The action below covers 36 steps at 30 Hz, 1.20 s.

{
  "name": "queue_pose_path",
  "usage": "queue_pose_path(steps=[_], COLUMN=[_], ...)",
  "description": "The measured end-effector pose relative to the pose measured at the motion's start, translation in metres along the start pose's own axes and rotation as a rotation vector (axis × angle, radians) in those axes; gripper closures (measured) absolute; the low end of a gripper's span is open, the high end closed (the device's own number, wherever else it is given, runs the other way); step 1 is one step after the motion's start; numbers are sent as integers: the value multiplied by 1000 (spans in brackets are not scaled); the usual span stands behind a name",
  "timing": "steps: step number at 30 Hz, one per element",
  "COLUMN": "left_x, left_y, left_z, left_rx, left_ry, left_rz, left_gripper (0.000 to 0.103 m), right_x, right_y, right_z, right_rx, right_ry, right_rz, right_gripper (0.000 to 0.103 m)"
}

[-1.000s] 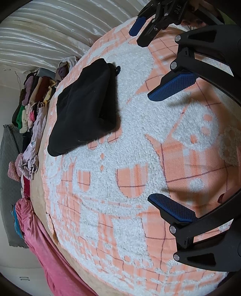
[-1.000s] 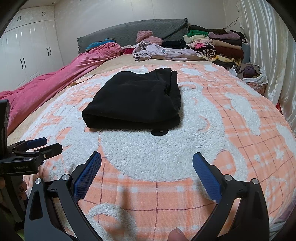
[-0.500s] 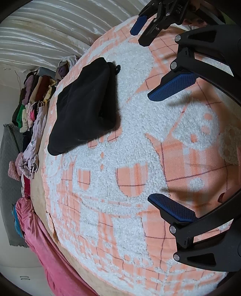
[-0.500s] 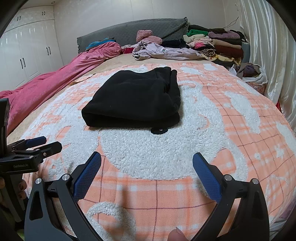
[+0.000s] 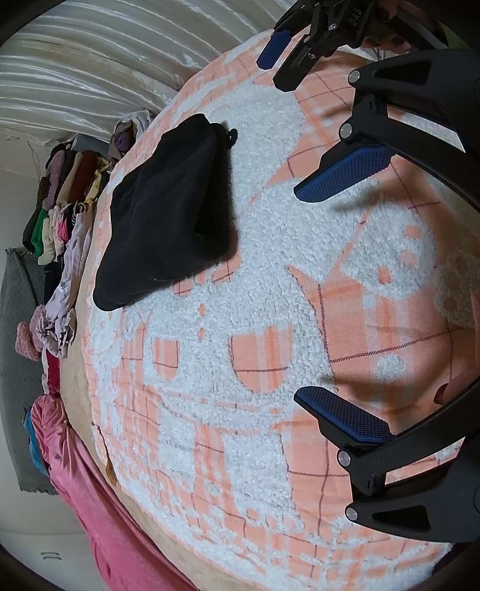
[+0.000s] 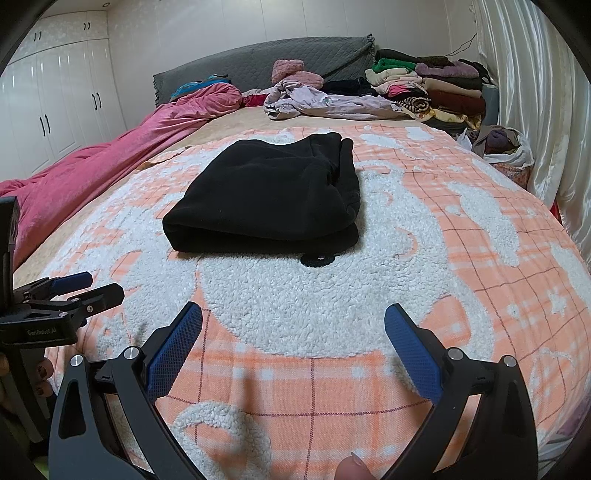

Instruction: Fold small clothes

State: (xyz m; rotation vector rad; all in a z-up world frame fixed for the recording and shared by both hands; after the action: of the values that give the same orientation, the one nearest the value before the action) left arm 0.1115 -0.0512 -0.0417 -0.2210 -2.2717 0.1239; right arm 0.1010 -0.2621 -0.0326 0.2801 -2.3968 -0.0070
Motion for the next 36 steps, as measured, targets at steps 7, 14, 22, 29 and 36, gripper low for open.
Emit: queue_pose_path(steps=[7,14,22,29,36], left_x=[-1,0,-1,1,15], left_y=[0,0,3,34,148], left_z=[0,1,2,-5,-30], left_rx=[0,0,-9,49,188], left_ry=[2,4,13,32,47], left_rz=[3,-1,-25,-65,-176], left_gripper=[10,10,10,10,10], right_x=[1,2,1,16,97], right_y=[0,-2,-5,-49,-205], right_z=[1,2,2,16,68], right_rx=[0,-2,-13,-103,-440], right_ry=[-1,3,6,5,-9], right_rz=[1,8,33,193,588], right_gripper=[4,4,4,4,4])
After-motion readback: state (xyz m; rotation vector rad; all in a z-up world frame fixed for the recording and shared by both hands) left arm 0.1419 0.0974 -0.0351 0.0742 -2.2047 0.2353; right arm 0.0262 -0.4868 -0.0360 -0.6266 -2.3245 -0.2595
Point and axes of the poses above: each gripper's, at about its wrist camera, not at the fingertips, and x roughly against the way its jaws point, y to its left, z to its underside, the point moved 4 cm from there along -x, roughly the way its jaws point, and after that the axes turned 1 degree about z, right-handed, at the moved point
